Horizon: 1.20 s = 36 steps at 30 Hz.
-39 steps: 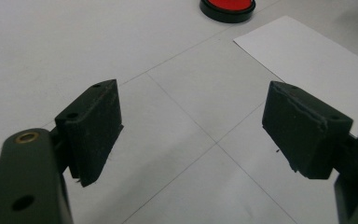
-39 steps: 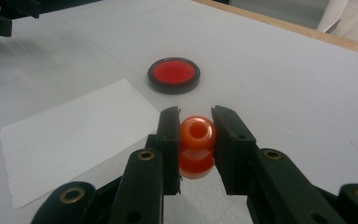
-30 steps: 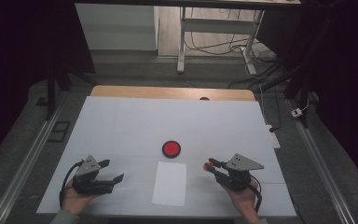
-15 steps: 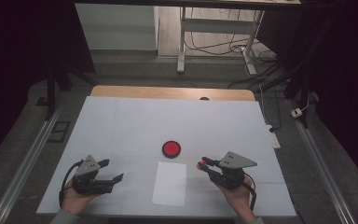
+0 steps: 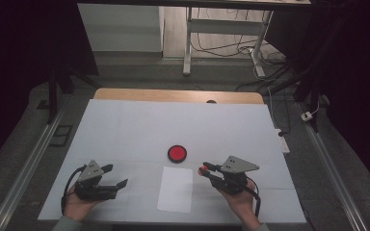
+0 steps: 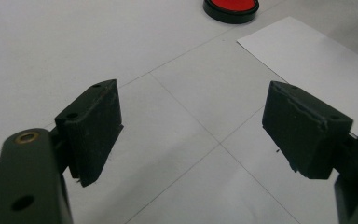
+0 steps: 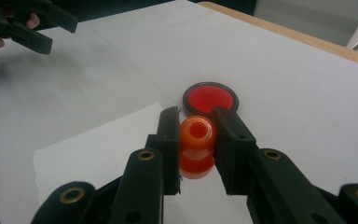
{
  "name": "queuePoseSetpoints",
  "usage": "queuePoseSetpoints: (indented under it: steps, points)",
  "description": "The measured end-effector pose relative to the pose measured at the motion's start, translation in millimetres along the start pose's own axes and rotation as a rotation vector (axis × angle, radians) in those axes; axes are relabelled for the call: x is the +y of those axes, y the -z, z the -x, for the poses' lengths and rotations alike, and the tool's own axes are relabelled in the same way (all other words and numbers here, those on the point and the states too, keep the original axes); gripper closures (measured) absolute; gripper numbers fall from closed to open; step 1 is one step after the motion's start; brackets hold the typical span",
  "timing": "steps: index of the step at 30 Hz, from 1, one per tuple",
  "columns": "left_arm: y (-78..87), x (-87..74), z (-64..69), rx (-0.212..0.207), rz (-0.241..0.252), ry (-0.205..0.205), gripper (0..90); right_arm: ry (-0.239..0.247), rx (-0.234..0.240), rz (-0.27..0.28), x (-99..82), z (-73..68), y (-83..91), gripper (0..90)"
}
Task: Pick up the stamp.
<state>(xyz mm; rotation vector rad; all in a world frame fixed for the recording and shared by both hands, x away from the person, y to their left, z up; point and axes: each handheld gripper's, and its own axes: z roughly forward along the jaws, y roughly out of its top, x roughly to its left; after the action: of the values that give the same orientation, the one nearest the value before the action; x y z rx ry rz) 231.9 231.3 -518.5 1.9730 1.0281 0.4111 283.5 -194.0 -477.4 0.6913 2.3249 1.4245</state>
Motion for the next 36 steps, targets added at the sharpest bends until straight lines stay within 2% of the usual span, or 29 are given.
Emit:
queuePoseSetpoints:
  steps: [36]
  points:
    - [-1.6,0.1,1.2,0.002,-0.008,-0.003,20.1,0.041,0.051,-0.014,8.0,-16.8,-21.2,71.7]
